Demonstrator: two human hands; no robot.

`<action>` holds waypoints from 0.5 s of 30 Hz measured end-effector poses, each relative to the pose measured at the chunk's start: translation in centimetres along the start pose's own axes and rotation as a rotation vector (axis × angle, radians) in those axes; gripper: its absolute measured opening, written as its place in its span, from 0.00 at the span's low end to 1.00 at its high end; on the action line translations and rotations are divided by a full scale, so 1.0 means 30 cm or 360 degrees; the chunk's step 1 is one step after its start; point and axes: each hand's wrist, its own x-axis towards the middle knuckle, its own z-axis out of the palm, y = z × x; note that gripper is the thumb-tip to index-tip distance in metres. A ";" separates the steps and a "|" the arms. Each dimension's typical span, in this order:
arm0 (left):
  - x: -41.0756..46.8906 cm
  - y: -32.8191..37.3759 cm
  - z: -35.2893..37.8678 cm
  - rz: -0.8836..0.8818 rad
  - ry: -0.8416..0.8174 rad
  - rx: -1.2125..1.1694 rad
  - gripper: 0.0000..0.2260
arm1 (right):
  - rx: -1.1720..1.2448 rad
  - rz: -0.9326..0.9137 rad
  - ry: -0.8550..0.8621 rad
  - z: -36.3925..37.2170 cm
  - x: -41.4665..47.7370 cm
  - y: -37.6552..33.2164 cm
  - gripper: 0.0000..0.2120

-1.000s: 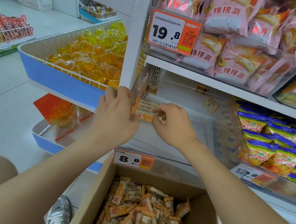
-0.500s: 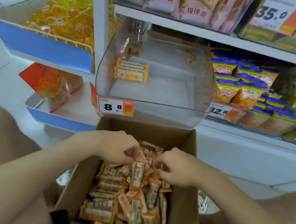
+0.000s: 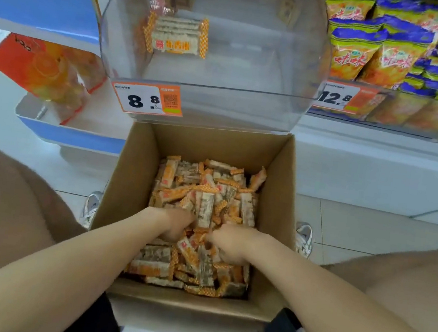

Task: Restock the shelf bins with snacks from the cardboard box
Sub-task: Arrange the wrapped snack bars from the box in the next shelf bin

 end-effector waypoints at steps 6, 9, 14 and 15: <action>0.037 -0.001 0.046 0.0014 0.0081 -0.0010 0.28 | -0.0027 -0.0048 -0.0355 0.110 0.061 -0.070 0.34; 0.042 -0.015 0.058 -0.0004 0.0054 -0.0056 0.31 | 0.0310 -0.0017 -0.0171 0.095 0.064 -0.060 0.27; 0.031 -0.013 0.074 -0.0008 0.0096 -0.0072 0.23 | 0.0784 0.0163 0.0079 0.033 0.019 0.016 0.12; 0.022 -0.010 0.064 -0.0003 0.0085 -0.0081 0.20 | 0.0860 0.0212 0.0081 0.015 0.003 0.035 0.16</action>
